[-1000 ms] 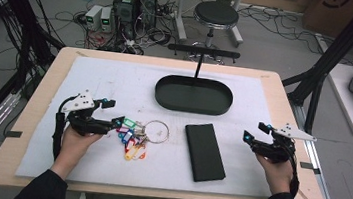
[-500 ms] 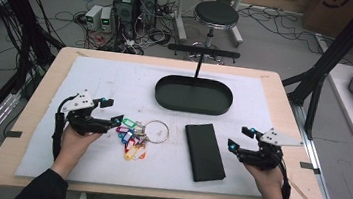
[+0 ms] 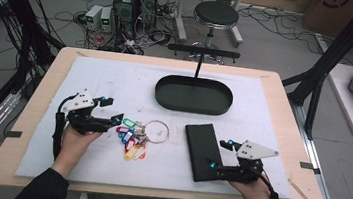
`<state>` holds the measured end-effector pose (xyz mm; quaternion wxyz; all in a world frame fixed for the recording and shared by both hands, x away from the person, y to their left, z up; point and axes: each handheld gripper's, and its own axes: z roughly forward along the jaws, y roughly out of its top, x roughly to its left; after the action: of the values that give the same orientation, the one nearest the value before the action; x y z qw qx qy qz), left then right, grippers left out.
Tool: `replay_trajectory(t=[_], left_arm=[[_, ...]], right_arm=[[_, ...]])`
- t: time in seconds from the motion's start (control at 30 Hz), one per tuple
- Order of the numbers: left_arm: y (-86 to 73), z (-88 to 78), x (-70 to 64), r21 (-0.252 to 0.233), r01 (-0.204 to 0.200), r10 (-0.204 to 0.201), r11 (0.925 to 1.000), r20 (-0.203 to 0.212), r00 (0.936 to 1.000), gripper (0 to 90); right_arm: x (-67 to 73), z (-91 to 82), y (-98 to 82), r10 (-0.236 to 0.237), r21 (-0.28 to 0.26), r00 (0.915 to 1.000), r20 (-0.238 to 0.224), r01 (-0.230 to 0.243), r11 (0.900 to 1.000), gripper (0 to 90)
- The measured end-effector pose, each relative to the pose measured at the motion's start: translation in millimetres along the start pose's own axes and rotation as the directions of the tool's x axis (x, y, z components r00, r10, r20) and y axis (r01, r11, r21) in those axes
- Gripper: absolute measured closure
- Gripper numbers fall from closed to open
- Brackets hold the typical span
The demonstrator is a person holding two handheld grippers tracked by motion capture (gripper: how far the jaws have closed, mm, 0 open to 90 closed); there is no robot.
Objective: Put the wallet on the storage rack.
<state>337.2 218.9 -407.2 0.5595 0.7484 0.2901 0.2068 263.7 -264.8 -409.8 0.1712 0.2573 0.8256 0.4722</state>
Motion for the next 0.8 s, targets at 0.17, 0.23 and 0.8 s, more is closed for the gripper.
replay_trajectory(t=[0.17,0.23,0.8], left_arm=[[0.0,0.0,-0.1,-0.001,0.0,0.0,1.0,-0.003,1.0,26.6],[-0.1,0.1,0.0,0.0,0.0,0.0,1.0,-0.003,1.0,26.6],[-0.7,2.5,-0.1,0.011,-0.001,0.001,0.9999,-0.004,1.0,26.6]], right_arm=[[17.6,9.9,-2.2,-0.09,0.048,0.9956,-0.023,0.091,0.995,27.9],[25.0,13.3,-3.0,-0.12,0.059,0.9922,-0.035,0.122,0.991,27.9],[55.1,37.8,-21.2,-0.376,0.219,0.9265,-0.014,0.37,0.903,36.5]])
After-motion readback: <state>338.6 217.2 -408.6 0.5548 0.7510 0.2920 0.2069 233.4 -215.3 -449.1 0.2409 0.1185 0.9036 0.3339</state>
